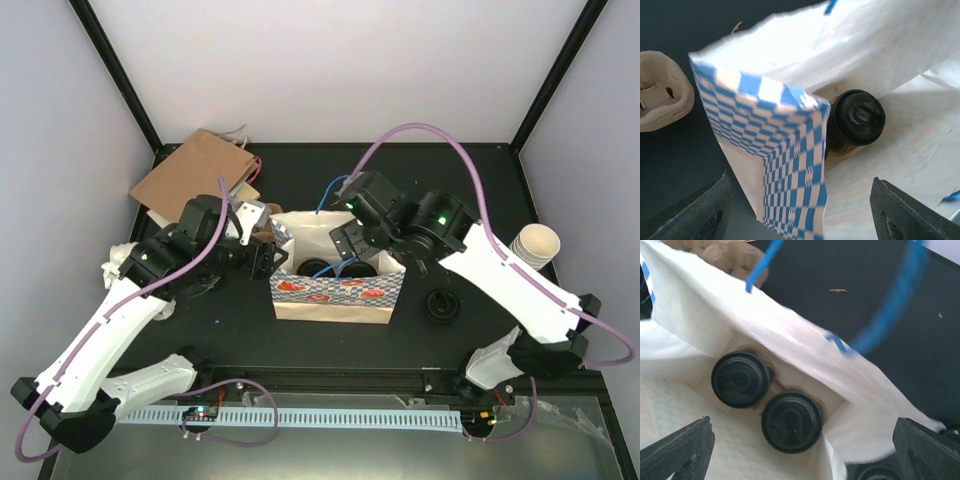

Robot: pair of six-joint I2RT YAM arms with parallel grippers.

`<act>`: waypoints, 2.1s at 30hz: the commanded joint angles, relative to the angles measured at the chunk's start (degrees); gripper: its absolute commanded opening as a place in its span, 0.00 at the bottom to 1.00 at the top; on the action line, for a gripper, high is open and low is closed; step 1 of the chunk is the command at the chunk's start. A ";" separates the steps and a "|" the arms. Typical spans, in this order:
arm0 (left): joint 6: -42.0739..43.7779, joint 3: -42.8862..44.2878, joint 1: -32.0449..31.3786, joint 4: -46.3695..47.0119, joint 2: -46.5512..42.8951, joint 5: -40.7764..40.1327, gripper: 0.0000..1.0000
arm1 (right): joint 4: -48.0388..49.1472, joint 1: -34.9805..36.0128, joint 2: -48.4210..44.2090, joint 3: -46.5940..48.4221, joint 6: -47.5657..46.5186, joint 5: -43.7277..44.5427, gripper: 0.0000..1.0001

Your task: Pack the takeout coffee

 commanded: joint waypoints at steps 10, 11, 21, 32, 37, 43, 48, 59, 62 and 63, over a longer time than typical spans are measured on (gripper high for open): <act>-3.34 2.64 -7.43 -0.37 5.12 -11.79 0.70 | -2.11 0.17 -10.99 -12.20 20.90 8.50 0.85; -3.44 2.78 -7.65 -0.72 5.53 -12.19 0.68 | -2.24 0.20 -10.42 -12.66 20.92 8.51 0.84; -4.21 4.38 -8.46 -2.86 8.00 -13.29 0.25 | -5.19 -0.07 -4.58 -13.86 25.13 14.23 0.60; -4.78 8.81 -8.51 1.92 12.31 -13.57 0.01 | -0.31 -9.26 -6.23 -12.87 18.26 11.86 0.01; -4.34 13.02 -8.28 5.48 16.15 -13.47 0.01 | 0.25 -15.11 -5.47 -10.35 14.13 11.37 0.01; -3.47 17.50 -6.74 5.98 23.00 -12.69 0.02 | 2.84 -18.69 -4.44 -9.73 10.91 10.13 0.01; -3.05 19.53 -4.15 7.32 26.45 -12.78 0.01 | 5.15 -20.79 -2.56 -9.60 9.13 8.89 0.02; -1.54 21.73 -0.44 8.99 28.98 -11.60 0.45 | 6.99 -22.63 1.60 -5.94 6.85 9.88 0.46; -1.62 22.41 -0.25 6.30 27.72 -12.17 0.70 | 6.13 -22.63 1.61 -4.81 5.82 10.84 0.64; -1.67 22.33 -0.22 5.56 26.93 -12.64 0.71 | 5.99 -22.62 1.18 -4.51 5.41 11.11 0.65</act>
